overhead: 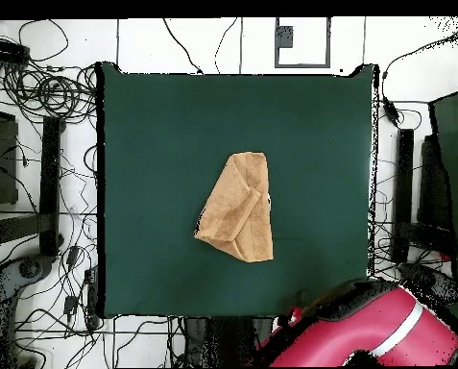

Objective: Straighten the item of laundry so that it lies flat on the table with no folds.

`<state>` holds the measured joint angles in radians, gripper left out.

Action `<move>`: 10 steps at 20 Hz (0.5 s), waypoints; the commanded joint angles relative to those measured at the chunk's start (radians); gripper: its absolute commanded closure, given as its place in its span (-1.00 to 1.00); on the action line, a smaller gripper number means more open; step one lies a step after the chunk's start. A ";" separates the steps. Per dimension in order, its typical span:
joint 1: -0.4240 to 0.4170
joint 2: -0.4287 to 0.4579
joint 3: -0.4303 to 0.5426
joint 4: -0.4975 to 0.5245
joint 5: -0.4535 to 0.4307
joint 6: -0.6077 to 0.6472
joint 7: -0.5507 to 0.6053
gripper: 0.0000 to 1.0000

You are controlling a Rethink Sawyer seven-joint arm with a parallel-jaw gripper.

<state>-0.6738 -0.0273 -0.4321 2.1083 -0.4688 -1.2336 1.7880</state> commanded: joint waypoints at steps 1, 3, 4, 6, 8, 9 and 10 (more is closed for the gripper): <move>0.038 -0.107 0.052 -0.133 -0.452 0.400 0.193 -1.00; 0.044 -0.119 0.065 -0.112 -0.441 0.409 0.189 -1.00; 0.066 -0.134 0.071 -0.072 -0.407 0.402 0.169 -1.00; 0.076 -0.120 0.070 -0.045 -0.370 0.374 0.141 -1.00; 0.083 -0.110 0.075 -0.032 -0.347 0.362 0.122 -1.00; 0.080 -0.109 0.078 -0.032 -0.346 0.363 0.119 -1.00; 0.091 -0.104 0.078 -0.019 -0.329 0.350 0.108 -1.00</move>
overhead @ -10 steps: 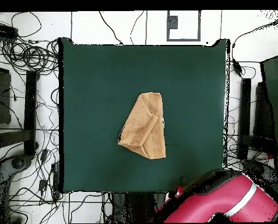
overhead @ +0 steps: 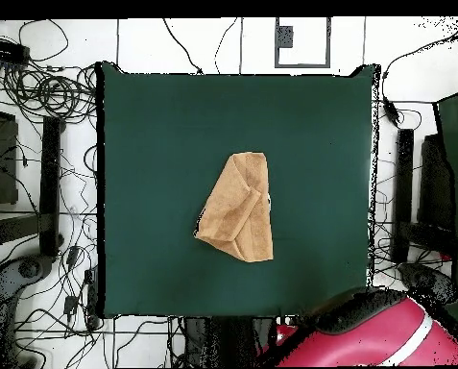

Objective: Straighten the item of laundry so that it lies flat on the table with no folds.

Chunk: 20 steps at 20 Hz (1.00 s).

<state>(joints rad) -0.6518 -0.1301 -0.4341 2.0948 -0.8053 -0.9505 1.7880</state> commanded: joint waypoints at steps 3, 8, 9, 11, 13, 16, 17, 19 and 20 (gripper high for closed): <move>0.070 0.015 0.088 0.001 0.021 0.053 0.099 -1.00; 0.100 0.057 0.176 -0.013 0.081 0.020 0.138 -1.00; 0.105 0.058 0.190 -0.013 0.093 0.019 0.149 -1.00; 0.133 0.061 0.205 -0.001 0.155 -0.044 0.149 -1.00; 0.159 0.051 0.221 0.017 0.218 -0.082 0.166 -1.00; 0.172 0.040 0.271 0.024 0.280 -0.106 0.215 -1.00; 0.176 0.039 0.278 0.022 0.290 -0.111 0.218 -1.00; 0.190 0.034 0.300 0.010 0.316 -0.117 0.220 -1.00; 0.195 0.030 0.318 -0.004 0.328 -0.090 0.228 -1.00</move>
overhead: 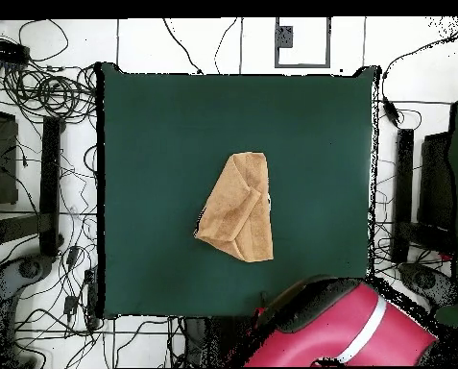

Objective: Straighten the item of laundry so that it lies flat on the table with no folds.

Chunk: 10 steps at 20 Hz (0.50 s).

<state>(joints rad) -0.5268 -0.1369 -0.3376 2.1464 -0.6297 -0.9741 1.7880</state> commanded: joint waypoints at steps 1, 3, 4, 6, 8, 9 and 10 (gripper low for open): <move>0.066 0.041 0.236 -0.067 0.151 -0.057 0.233 -1.00; 0.045 0.057 0.279 -0.118 0.107 -0.023 0.243 -1.00; 0.028 0.063 0.307 -0.158 0.062 0.009 0.250 -1.00; 0.010 0.075 0.342 -0.208 0.020 0.051 0.261 -1.00; -0.001 0.083 0.367 -0.249 -0.014 0.080 0.265 -1.00; -0.007 0.086 0.378 -0.261 -0.026 0.093 0.266 -1.00; -0.010 0.090 0.387 -0.278 -0.037 0.098 0.265 -1.00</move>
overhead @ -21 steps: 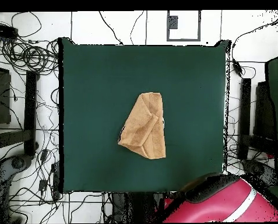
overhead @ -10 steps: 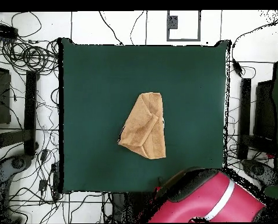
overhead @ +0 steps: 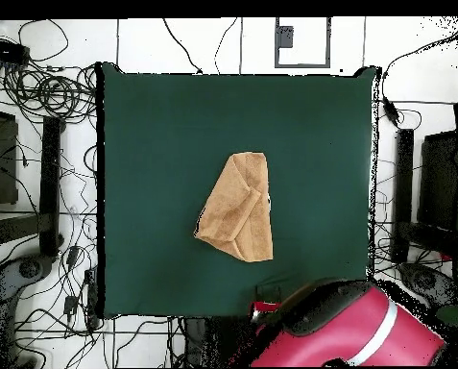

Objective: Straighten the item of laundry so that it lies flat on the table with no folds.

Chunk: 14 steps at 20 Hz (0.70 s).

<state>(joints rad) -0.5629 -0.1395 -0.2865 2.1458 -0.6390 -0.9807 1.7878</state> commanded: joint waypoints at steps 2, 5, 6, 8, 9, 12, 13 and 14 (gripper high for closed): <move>0.027 0.099 0.342 -0.297 -0.032 0.088 0.254 -1.00; 0.046 0.097 0.330 -0.300 -0.004 0.040 0.219 -1.00; 0.059 0.096 0.318 -0.295 0.022 0.016 0.201 -1.00; 0.090 0.087 0.288 -0.271 0.094 -0.007 0.172 -1.00; 0.101 0.083 0.279 -0.264 0.114 -0.006 0.165 -1.00; 0.115 0.058 0.276 -0.255 0.132 0.116 0.184 -1.00; 0.102 0.052 0.290 -0.257 0.115 0.158 0.204 -1.00; 0.111 0.039 0.285 -0.252 0.118 0.177 0.198 -1.00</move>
<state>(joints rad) -0.5425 -0.1522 -0.2869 2.1333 -0.6466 -0.9542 1.7878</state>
